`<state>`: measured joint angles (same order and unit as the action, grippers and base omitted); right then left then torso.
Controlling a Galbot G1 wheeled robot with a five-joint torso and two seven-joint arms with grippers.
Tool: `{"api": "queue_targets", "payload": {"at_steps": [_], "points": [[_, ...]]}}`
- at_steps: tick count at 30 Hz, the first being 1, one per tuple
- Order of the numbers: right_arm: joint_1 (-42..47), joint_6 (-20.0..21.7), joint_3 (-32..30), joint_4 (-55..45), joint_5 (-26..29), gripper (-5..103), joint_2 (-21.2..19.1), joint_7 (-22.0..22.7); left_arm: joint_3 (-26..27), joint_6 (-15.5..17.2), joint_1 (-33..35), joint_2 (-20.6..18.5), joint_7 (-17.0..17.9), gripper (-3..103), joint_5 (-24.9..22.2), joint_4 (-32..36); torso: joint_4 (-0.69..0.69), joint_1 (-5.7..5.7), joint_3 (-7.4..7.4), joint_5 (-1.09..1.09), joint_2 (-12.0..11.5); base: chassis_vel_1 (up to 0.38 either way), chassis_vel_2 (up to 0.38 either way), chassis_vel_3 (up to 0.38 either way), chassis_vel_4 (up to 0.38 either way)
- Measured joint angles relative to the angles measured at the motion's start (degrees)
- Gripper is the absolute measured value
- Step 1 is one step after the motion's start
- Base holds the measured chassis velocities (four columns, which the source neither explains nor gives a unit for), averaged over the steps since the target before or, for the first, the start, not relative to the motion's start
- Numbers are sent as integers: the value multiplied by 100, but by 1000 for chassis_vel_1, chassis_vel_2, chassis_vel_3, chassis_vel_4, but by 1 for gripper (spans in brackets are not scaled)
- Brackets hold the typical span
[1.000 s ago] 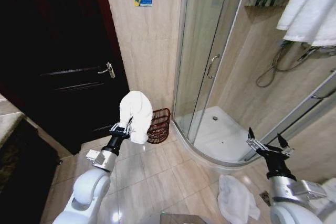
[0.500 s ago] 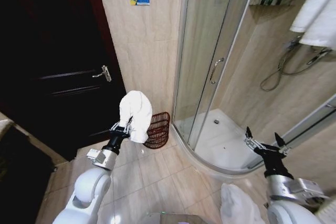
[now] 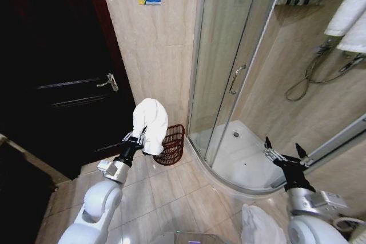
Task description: Discard the used towel into the hamper.
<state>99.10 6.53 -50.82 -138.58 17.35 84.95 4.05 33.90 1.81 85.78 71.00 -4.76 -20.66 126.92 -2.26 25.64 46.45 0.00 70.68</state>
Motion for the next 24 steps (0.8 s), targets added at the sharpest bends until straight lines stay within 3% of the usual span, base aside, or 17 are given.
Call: {"api": "queue_targets", "payload": {"at_steps": [24], "points": [[-7,44,27,147,-98,100,109,69,-107,-219,-119,23,-189,16,14,-531,0,-353,-435,0,-788,0,0,0,0]]}}
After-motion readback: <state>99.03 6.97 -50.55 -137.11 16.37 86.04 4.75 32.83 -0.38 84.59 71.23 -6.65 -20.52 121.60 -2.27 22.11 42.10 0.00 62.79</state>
